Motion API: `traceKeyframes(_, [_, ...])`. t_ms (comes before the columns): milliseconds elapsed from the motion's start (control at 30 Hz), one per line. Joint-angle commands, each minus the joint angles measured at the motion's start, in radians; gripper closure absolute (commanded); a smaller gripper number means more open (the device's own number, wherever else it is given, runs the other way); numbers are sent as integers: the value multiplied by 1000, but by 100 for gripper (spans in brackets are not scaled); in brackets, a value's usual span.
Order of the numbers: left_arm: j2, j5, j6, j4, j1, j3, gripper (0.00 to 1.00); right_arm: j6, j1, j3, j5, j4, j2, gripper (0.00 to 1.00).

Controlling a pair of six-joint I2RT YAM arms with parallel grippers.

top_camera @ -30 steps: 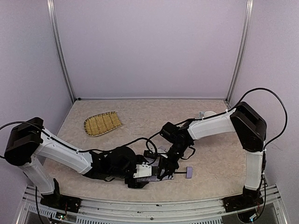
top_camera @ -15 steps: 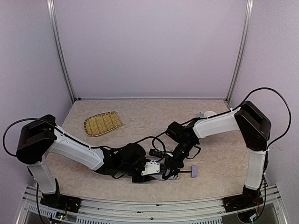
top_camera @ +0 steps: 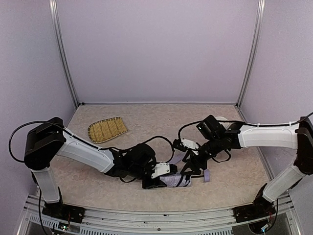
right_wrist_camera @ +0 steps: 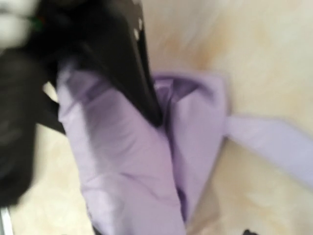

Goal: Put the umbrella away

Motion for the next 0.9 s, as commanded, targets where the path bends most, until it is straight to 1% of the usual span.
traceKeyframes(0, [85, 129, -101, -220, 25, -29, 66, 30, 12, -160, 83, 291, -188, 26])
traceKeyframes(67, [100, 154, -120, -235, 28, -19, 66, 3, 53, -245, 122, 407, -254, 26])
traceKeyframes(100, [109, 165, -123, -241, 28, -13, 66, -29, 93, -294, 155, 448, -273, 25])
traceKeyframes(167, [123, 194, -127, -259, 33, -1, 67, -89, 160, -339, 242, 490, -291, 24])
traceKeyframes(233, [138, 237, -127, -281, 43, 18, 68, -127, 195, -365, 295, 514, -284, 24])
traceKeyframes(333, [163, 287, -122, -312, 62, 41, 70, -176, 239, -372, 365, 529, -243, 23])
traceKeyframes(500, [191, 320, -114, -344, 79, 69, 70, -248, 291, -368, 478, 538, -133, 22])
traceKeyframes(667, [202, 335, -107, -361, 86, 83, 70, -262, 316, -339, 533, 489, -8, 24])
traceKeyframes(767, [204, 352, -100, -368, 92, 86, 70, -253, 332, -322, 593, 462, 45, 28])
traceKeyframes(833, [203, 365, -93, -372, 95, 87, 70, -243, 336, -308, 630, 437, 69, 34])
traceKeyframes(867, [203, 370, -90, -373, 98, 87, 71, -240, 338, -303, 641, 428, 76, 41])
